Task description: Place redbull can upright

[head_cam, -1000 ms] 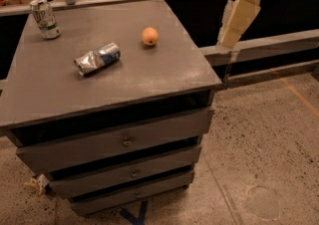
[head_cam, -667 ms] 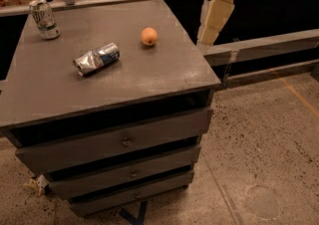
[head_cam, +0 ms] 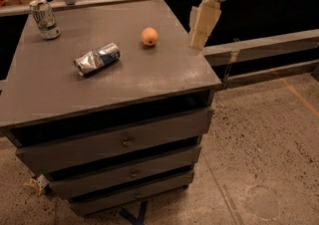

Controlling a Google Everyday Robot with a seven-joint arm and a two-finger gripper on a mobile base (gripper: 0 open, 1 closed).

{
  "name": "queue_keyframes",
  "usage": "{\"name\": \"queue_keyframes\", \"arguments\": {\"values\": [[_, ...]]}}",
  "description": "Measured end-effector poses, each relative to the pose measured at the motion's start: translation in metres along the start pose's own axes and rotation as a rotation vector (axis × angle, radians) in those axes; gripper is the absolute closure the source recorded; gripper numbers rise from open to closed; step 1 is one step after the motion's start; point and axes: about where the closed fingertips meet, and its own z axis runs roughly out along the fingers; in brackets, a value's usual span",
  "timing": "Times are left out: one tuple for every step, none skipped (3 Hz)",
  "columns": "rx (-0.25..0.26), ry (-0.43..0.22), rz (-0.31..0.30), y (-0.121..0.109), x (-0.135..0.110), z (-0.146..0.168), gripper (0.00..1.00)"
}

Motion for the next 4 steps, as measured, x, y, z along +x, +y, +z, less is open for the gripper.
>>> {"name": "queue_keyframes", "arguments": {"values": [[-0.057, -0.038, -0.046, -0.004, -0.014, 0.024, 0.00], [-0.080, -0.054, -0.098, -0.014, -0.031, 0.053, 0.00], [-0.095, -0.071, -0.129, -0.027, -0.043, 0.080, 0.00], [-0.113, -0.074, -0.147, -0.035, -0.050, 0.102, 0.00]]}}
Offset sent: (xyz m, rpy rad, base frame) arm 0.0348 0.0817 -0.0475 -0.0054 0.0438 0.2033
